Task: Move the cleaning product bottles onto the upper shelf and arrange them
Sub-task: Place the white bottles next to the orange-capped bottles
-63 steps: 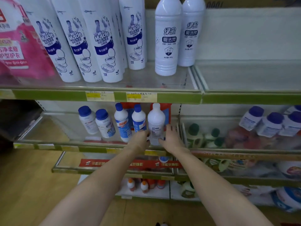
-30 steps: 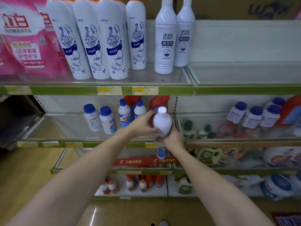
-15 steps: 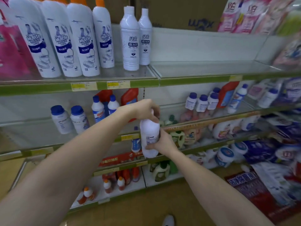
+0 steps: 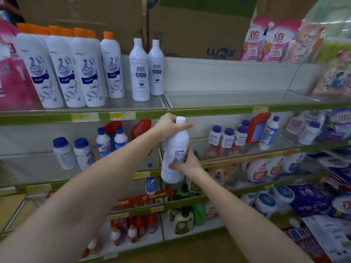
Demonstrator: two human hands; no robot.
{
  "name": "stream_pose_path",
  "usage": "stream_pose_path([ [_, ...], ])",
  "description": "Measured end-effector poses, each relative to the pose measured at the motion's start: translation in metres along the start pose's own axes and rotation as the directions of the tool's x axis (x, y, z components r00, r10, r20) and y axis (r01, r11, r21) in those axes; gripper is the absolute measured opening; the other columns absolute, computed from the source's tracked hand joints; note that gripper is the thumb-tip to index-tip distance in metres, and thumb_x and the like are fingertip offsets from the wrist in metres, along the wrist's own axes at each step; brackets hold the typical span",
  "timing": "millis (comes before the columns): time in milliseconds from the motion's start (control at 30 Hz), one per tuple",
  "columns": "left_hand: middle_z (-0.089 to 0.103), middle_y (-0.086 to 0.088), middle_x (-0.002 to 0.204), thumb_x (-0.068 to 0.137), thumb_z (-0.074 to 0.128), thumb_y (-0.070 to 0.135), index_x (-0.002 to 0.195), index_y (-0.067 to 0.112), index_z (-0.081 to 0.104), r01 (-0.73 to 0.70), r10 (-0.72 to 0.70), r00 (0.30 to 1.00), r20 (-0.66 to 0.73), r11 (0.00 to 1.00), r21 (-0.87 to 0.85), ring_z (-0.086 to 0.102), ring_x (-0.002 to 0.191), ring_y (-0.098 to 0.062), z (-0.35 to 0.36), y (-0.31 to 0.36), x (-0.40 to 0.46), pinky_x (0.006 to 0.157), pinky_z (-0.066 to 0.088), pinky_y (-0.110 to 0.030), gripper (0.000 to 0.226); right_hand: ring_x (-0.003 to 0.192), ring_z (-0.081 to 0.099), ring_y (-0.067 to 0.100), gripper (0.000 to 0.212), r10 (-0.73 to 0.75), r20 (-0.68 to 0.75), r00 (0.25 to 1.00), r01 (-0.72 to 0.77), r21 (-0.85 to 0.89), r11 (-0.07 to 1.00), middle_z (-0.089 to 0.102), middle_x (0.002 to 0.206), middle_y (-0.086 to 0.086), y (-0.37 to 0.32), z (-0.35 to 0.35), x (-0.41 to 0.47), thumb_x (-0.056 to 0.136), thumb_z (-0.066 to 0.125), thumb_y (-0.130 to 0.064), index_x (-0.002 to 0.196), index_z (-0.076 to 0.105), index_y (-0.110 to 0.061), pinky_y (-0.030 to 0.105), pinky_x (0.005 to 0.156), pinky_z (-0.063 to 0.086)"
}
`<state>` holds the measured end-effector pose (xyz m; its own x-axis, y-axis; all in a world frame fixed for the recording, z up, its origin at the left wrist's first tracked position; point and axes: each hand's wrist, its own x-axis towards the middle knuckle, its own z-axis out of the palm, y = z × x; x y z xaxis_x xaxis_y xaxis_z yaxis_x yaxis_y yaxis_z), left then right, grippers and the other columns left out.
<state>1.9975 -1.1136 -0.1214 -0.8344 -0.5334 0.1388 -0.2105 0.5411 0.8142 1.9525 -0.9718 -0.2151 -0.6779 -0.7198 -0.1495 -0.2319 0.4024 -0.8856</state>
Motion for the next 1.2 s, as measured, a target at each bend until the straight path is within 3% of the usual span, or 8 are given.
stream_pose_path([
  [200,0.048,-0.001,0.059,0.073,0.068,0.075,0.06,0.015,0.04,0.159,-0.063,0.936,-0.347,0.954,0.254,0.049,0.057,-0.024,0.016,0.042,0.017,0.049,0.03,-0.03,0.067,0.122,0.054,0.024,0.095,0.047,-0.054,0.997,-0.043,0.075,0.996,0.054,0.129,0.0,0.001,-0.019,0.015,0.065,0.094,-0.036,0.138,0.037,-0.015,0.039,0.098,0.045],
  [367,0.059,-0.002,0.075,0.071,0.067,0.079,0.074,0.015,0.047,0.244,-0.146,0.948,-0.282,0.902,0.355,0.059,0.067,-0.023,0.022,0.073,0.02,0.061,0.05,-0.032,0.067,0.106,0.056,0.021,0.077,0.012,0.039,0.999,-0.019,0.187,0.982,0.061,0.115,-0.004,0.003,-0.038,0.02,0.06,0.092,-0.024,0.123,0.049,-0.023,0.037,0.088,0.047],
  [500,0.059,0.0,0.077,0.083,0.078,0.048,0.086,0.01,0.061,0.183,-0.182,0.975,-0.126,0.983,-0.002,0.052,0.061,-0.012,0.028,0.072,0.021,0.05,0.037,-0.02,0.041,0.107,0.063,0.029,0.068,0.004,0.103,0.995,-0.04,0.344,0.938,0.07,0.111,0.004,0.006,-0.056,0.019,0.054,0.08,-0.009,0.119,0.06,-0.015,0.035,0.08,0.051],
  [600,0.07,-0.003,0.092,0.083,0.079,0.045,0.107,0.001,0.07,0.106,-0.117,0.992,-0.052,0.979,-0.175,0.065,0.078,-0.011,0.036,0.072,0.014,0.068,0.047,-0.021,0.051,0.101,0.067,0.03,0.078,-0.037,0.182,0.983,-0.044,0.423,0.905,0.074,0.109,0.009,0.011,-0.069,0.02,0.041,0.069,-0.012,0.118,0.063,-0.012,0.035,0.076,0.053],
  [700,0.062,-0.01,0.077,0.071,0.085,0.052,0.088,-0.011,0.066,0.022,-0.054,0.98,-0.189,0.985,-0.169,0.056,0.07,-0.016,0.047,0.075,0.014,0.067,0.041,-0.031,0.068,0.099,0.068,0.029,0.072,-0.09,0.28,0.956,-0.035,0.414,0.91,0.075,0.106,0.009,0.015,-0.083,0.019,0.044,0.065,-0.008,0.115,0.066,-0.009,0.033,0.074,0.051],
  [900,0.04,-0.001,0.055,0.064,0.086,0.052,0.052,0.016,0.048,0.09,-0.122,0.866,-0.486,0.992,-0.088,0.034,0.056,-0.018,0.051,0.091,0.019,0.057,0.027,-0.033,0.054,0.116,0.062,0.025,0.097,-0.11,0.341,0.933,0.009,0.285,0.958,0.067,0.124,0.0,0.012,-0.092,0.019,0.046,0.086,-0.031,0.135,0.046,-0.02,0.046,0.098,0.052],
  [1033,0.039,0.004,0.048,0.07,0.082,0.053,0.049,0.02,0.04,0.136,-0.138,0.789,-0.599,0.99,-0.049,0.037,0.05,-0.018,0.043,0.108,0.025,0.055,0.029,-0.03,0.058,0.112,0.062,0.02,0.093,-0.156,0.248,0.956,0.104,0.21,0.972,0.063,0.12,-0.005,0.001,-0.092,0.021,0.053,0.095,-0.037,0.129,0.043,-0.023,0.043,0.096,0.053],
  [1200,0.031,0.004,0.044,0.075,0.08,0.053,0.046,0.02,0.029,0.159,-0.106,0.754,-0.648,0.987,0.023,0.031,0.043,-0.017,0.037,0.13,0.023,0.048,0.021,-0.029,0.067,0.097,0.063,0.018,0.066,-0.214,0.209,0.954,0.147,0.295,0.944,0.067,0.107,-0.004,-0.014,-0.1,0.023,0.065,0.087,-0.017,0.12,0.053,-0.02,0.033,0.072,0.051],
])
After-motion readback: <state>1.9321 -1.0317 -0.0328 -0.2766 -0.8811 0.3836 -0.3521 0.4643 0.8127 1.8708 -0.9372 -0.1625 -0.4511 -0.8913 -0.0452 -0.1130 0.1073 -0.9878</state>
